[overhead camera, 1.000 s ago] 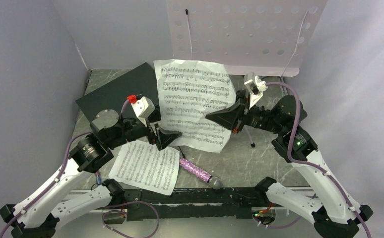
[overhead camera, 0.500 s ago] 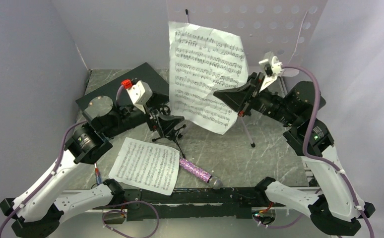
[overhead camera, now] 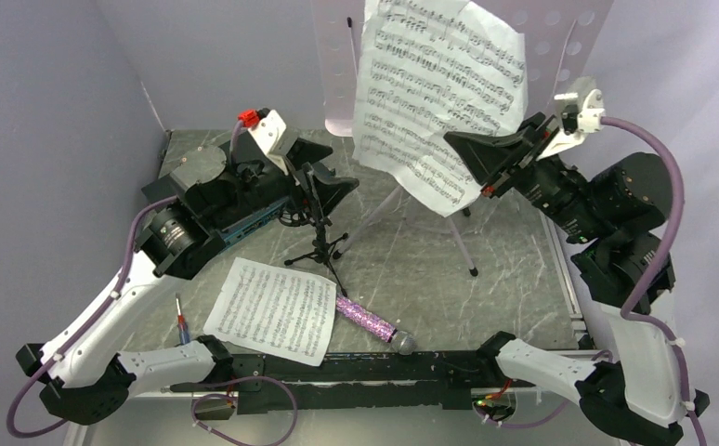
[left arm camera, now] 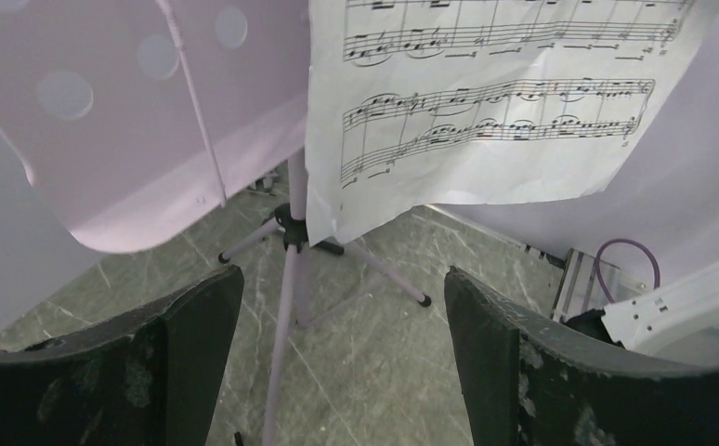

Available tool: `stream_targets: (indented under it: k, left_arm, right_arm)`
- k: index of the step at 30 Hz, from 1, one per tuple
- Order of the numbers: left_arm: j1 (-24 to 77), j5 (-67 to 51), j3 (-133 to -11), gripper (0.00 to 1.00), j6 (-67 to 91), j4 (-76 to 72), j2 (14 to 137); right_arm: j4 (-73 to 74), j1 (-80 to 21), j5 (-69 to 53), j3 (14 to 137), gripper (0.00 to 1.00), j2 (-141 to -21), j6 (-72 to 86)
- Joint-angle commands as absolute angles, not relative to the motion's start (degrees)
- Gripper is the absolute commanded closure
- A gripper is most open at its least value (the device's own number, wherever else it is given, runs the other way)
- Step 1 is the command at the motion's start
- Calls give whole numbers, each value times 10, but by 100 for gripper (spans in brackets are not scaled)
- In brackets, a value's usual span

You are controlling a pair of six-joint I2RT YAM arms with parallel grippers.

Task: Set up the instrument practice props

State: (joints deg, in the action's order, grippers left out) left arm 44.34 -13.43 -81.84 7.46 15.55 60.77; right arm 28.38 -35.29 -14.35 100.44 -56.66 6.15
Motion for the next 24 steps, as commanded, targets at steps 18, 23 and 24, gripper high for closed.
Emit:
stream_targets:
  k: [18, 23, 24]
  left_arm:
    - [435, -49, -996, 37, 76, 106, 751]
    - [389, -62, -1031, 36, 100, 145, 781]
    - [378, -73, -1037, 36, 105, 155, 786]
  right_arm:
    - [315, -352, 12, 1097, 100, -592, 5]
    - [307, -352, 13, 1087, 100, -594, -14]
    - [305, -353, 13, 1086, 100, -593, -16]
